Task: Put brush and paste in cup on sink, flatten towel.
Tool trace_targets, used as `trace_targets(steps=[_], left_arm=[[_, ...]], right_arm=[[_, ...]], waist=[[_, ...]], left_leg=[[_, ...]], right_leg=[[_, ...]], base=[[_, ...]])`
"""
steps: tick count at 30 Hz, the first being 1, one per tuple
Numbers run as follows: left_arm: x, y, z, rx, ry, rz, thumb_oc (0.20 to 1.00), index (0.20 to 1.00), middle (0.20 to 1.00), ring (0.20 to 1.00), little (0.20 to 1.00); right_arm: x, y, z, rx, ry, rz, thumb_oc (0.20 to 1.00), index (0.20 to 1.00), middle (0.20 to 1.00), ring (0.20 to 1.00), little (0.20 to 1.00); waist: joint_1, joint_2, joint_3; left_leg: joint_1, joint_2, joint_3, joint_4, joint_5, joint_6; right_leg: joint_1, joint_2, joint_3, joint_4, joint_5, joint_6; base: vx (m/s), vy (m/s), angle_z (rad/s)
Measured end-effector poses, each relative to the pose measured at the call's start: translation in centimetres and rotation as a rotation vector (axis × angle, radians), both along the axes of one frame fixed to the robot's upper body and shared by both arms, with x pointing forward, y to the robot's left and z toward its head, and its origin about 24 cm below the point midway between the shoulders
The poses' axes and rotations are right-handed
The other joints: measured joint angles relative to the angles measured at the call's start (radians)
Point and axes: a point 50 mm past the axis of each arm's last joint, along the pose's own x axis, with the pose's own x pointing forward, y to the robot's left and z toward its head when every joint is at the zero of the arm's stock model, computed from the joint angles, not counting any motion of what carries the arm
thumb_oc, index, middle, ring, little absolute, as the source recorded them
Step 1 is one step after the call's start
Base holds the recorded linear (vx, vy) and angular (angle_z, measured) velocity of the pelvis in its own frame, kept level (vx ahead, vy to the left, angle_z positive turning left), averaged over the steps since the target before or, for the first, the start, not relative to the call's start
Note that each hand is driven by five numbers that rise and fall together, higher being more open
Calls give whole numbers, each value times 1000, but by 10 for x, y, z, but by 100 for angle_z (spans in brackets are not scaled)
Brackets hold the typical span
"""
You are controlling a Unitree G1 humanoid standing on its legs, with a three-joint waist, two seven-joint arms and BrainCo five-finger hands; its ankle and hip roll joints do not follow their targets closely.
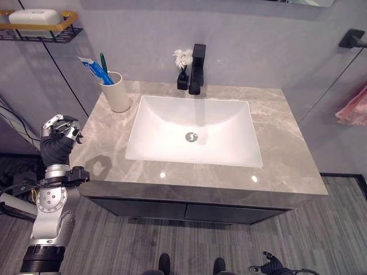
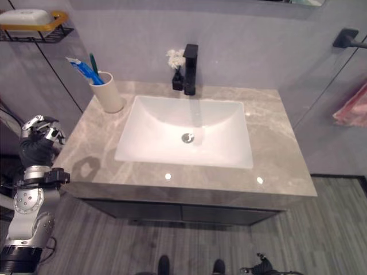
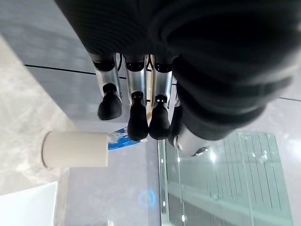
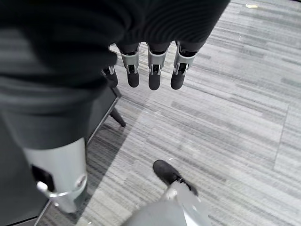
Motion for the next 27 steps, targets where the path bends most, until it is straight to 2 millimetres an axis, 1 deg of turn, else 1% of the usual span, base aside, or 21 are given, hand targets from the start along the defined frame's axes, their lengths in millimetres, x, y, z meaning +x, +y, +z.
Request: trace_targets(steps=[1, 2, 3, 4, 5, 6, 7, 8, 9, 10, 11, 12, 13, 14, 16, 18, 19, 20, 22, 25, 27], left_arm=[[0, 0, 0, 0, -1, -2, 200, 200, 200, 200, 200], [0, 0, 2, 5, -7, -4, 200, 200, 200, 200, 200], [0, 0, 4, 14, -10, -4, 200, 200, 200, 200, 200], [0, -1, 2, 15, -7, -10, 200, 200, 200, 200, 200], [-2, -1, -1, 6, 1, -9, 200, 200, 200, 200, 200], [-3, -1, -5, 0, 15, -7, 200, 200, 200, 200, 200], [-4, 0, -7, -3, 27, -3, 200, 200, 200, 200, 200], [-5, 0, -9, -3, 35, -1, 200, 200, 200, 200, 200], [-5, 0, -9, -4, 38, 1, 200, 200, 200, 200, 200], [-5, 1, -9, -3, 37, 2, 200, 200, 200, 200, 200], [-4, 0, -8, -7, 33, 0, 200, 200, 200, 200, 200], [-5, 0, -9, -9, 38, -4, 200, 200, 200, 200, 200], [-4, -2, -10, -18, 34, -14, 200, 200, 200, 200, 200], [-4, -6, -14, -39, 37, -18, 200, 200, 200, 200, 200], [-3, -8, -14, -37, 32, -16, 200, 200, 200, 200, 200], [-3, -7, -14, -32, 31, -13, 200, 200, 200, 200, 200], [-3, -6, -13, -33, 29, -7, 200, 200, 200, 200, 200], [-3, -6, -13, -33, 28, -6, 200, 200, 200, 200, 200], [-3, -6, -13, -33, 30, -4, 200, 200, 200, 200, 200], [-3, 1, -15, -35, 44, 25, 200, 200, 200, 200, 200], [-3, 9, -23, -43, 85, 67, 200, 200, 200, 200, 200]], right_arm=[[0, 1, 0, 3, 0, 5, 1000, 1000, 1000, 1000, 1000], [0, 4, -1, 10, 3, 13, 1000, 1000, 1000, 1000, 1000], [3, 5, -1, 15, -5, 17, 1000, 1000, 1000, 1000, 1000], [0, 3, -1, 9, 8, 11, 1000, 1000, 1000, 1000, 1000], [-3, 1, -2, 5, 19, 7, 1000, 1000, 1000, 1000, 1000], [-6, 1, -3, 4, 32, 3, 1000, 1000, 1000, 1000, 1000], [-7, 1, -3, 4, 38, 2, 1000, 1000, 1000, 1000, 1000], [-9, 1, -3, 6, 42, 2, 1000, 1000, 1000, 1000, 1000], [-10, 0, -4, 8, 47, 1, 1000, 1000, 1000, 1000, 1000], [-13, 1, -5, 11, 60, -3, 1000, 1000, 1000, 1000, 1000], [-16, 0, -5, 12, 66, -13, 1000, 1000, 1000, 1000, 1000], [-19, -2, -5, 5, 73, -18, 1000, 1000, 1000, 1000, 1000], [-19, -6, -4, -4, 75, -19, 1000, 1000, 1000, 1000, 1000], [-20, -8, -3, -4, 68, -28, 1000, 1000, 1000, 1000, 1000], [-24, -8, -4, -4, 79, -31, 1000, 1000, 1000, 1000, 1000], [-21, -9, -3, -7, 68, -28, 1000, 1000, 1000, 1000, 1000], [-17, -10, -2, -10, 56, -22, 1000, 1000, 1000, 1000, 1000], [-15, -11, 0, -13, 47, -19, 1000, 1000, 1000, 1000, 1000], [-14, -11, 0, -13, 45, -18, 1000, 1000, 1000, 1000, 1000], [-18, -10, -1, -9, 50, -15, 1000, 1000, 1000, 1000, 1000], [-17, -9, -1, -6, 49, -12, 1000, 1000, 1000, 1000, 1000]], waist=[[-12, 15, 8], [-13, 15, 8], [-4, 12, 8], [-14, 0, 9], [-29, -1, 10], [-30, 1, 11], [-29, -1, 15], [-28, -3, 18], [-30, -9, 22], [-35, -20, 28], [-35, -36, 33], [-35, -26, 43], [-36, -9, 54], [-38, 17, 65], [-43, 28, 60], [-53, 30, 58], [-55, 33, 57], [-57, 33, 57], [-59, 36, 56], [-57, 34, 48], [-57, 39, 41]], left_leg=[[3, 7, -5, 3, 0, 11], [3, 12, -3, 4, 0, 15], [3, 14, 4, 3, 0, 18], [3, 5, 10, 4, -2, 21], [6, 1, 4, 4, -3, 22], [13, 2, 1, 4, -5, 25], [24, 2, 0, 4, -9, 22], [34, 1, -4, 4, -14, 15], [43, -1, -11, 4, -20, 12], [55, -8, -30, 4, -28, -1], [73, -13, -44, 5, -35, -14], [72, -3, -48, 15, -46, -27], [70, 10, -51, 35, -61, -40], [75, 37, -67, 52, -83, -58], [91, 54, -77, 53, -99, -71], [98, 67, -78, 57, -104, -70], [105, 74, -77, 53, -108, -79], [104, 78, -77, 53, -111, -83], [109, 89, -80, 44, -113, -88], [128, 92, -87, 18, -112, -89], [139, 91, -91, 6, -111, -90]], right_leg=[[-52, 32, 68, 80, -83, 13], [-90, 69, 93, 115, -121, 7], [-124, 83, 84, 134, -136, -3], [-180, 86, -30, 106, -118, -12], [-187, 86, -39, 53, -98, -14], [-186, 85, -39, -4, -76, 2], [-179, 82, -32, -40, -57, 0], [-174, 79, -11, -66, -49, 12], [-162, 78, 18, -92, -49, 15], [-124, 82, 89, -131, -51, 20], [-96, 86, 127, -156, -21, 34], [-89, 99, 140, -154, -7, 37], [-91, 116, 144, -139, -2, 36], [-57, 140, 139, -146, 22, 10], [-34, 157, 119, -162, 38, -12], [-23, 170, 107, -168, 41, -27], [-21, 175, 104, -174, 48, -31], [-19, 179, 102, -178, 55, -45], [-2, 184, 99, -196, 58, -48], [25, 184, 88, -231, 63, -50], [42, 183, 86, -255, 77, -61]], base=[[11, 90, -6], [38, 51, -10], [122, 21, -11], [108, 7, 11], [110, -1, 22], [73, -7, 22], [100, -7, 10], [103, -10, 9], [66, -3, 27], [71, -18, 39], [87, -41, 45], [113, -66, 30], [161, -118, 28], [110, -89, 21], [91, -81, 15], [58, -64, 3], [59, -84, -7], [80, -111, -6], [68, -83, 5], [56, -53, 10], [18, -19, 3]])
